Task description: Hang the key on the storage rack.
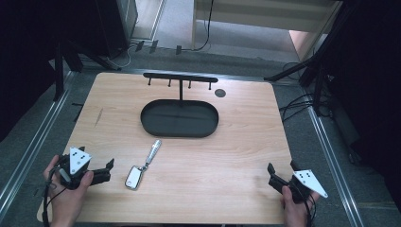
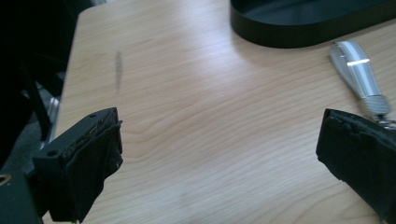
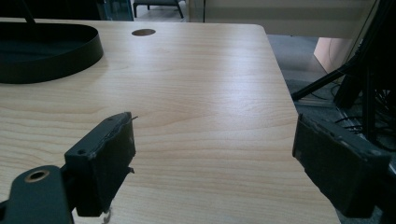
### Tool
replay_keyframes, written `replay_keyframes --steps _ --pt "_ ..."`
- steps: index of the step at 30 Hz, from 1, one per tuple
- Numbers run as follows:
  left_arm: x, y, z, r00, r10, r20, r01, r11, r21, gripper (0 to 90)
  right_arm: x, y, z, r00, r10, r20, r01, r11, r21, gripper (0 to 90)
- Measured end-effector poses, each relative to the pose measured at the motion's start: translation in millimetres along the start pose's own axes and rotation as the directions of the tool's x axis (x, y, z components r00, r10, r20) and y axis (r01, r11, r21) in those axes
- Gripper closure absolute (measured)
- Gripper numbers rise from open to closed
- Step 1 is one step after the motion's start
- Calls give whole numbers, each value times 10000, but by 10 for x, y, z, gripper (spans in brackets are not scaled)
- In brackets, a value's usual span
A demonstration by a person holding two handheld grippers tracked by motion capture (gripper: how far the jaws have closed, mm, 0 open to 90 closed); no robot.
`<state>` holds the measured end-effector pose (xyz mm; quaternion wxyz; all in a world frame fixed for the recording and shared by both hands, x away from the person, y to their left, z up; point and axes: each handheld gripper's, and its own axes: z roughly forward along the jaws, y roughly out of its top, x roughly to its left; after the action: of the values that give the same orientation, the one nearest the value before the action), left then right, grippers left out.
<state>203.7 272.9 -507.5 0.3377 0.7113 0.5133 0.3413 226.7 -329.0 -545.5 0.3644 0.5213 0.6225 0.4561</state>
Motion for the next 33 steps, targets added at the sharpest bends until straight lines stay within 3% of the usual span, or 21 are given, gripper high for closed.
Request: replay_keyframes --steps 5,8,13,17,18,21,24,25,26,28,29,30,32,33 --pt "-131 194 22 9989 362 293 -370 9990 256 6 -12 3 7 10000 87 -47 -86 10000 32 130" --pt "-203 307 38 9971 711 267 -725 9958 561 6 -17 3 6 9999 132 -79 -131 9999 26 130" --pt "-385 506 94 9879 1305 841 -1406 9818 1276 6 -17 4 10 9998 151 -129 -150 9999 62 130" --pt "-465 598 122 9844 1450 996 -1589 9758 1502 6 -23 5 12 9998 133 -137 -133 9999 42 130" --pt "-518 659 148 9828 1523 1044 -1685 9710 1695 7 -24 5 12 9998 129 -139 -129 9999 45 130" --pt "-573 718 174 9835 1531 967 -1694 9666 1924 53 -24 5 13 9998 123 -148 -123 9999 58 130" --pt "-654 807 257 9795 1599 1222 -1863 9500 2506 95 -25 7 15 9997 163 -159 -162 9998 71 130" --pt "-654 807 257 9795 1599 1222 -1863 9500 2506 124 -25 7 15 9997 163 -159 -162 9998 71 130" --pt "-693 839 298 9793 1674 1135 -1926 9429 2718 143 -28 7 13 9997 185 -165 -184 9998 87 130" --pt "-708 851 314 9776 1736 1189 -2005 9401 2758 162 -28 7 12 9997 206 -159 -204 9997 99 130" --pt "-736 873 346 9774 1763 1163 -2035 9340 2937 184 -28 7 13 9997 207 -163 -205 9997 101 130" --pt "-736 873 346 9774 1763 1163 -2035 9340 2937 208 -28 7 13 9997 207 -163 -205 9997 101 130" --pt "-772 876 397 9733 1909 1274 -2228 9195 3239 242 -27 7 13 9997 200 -172 -198 9997 104 130" --pt "-792 874 441 9745 1783 1362 -2153 9139 3440 281 -27 7 13 9997 197 -171 -195 9998 107 130"
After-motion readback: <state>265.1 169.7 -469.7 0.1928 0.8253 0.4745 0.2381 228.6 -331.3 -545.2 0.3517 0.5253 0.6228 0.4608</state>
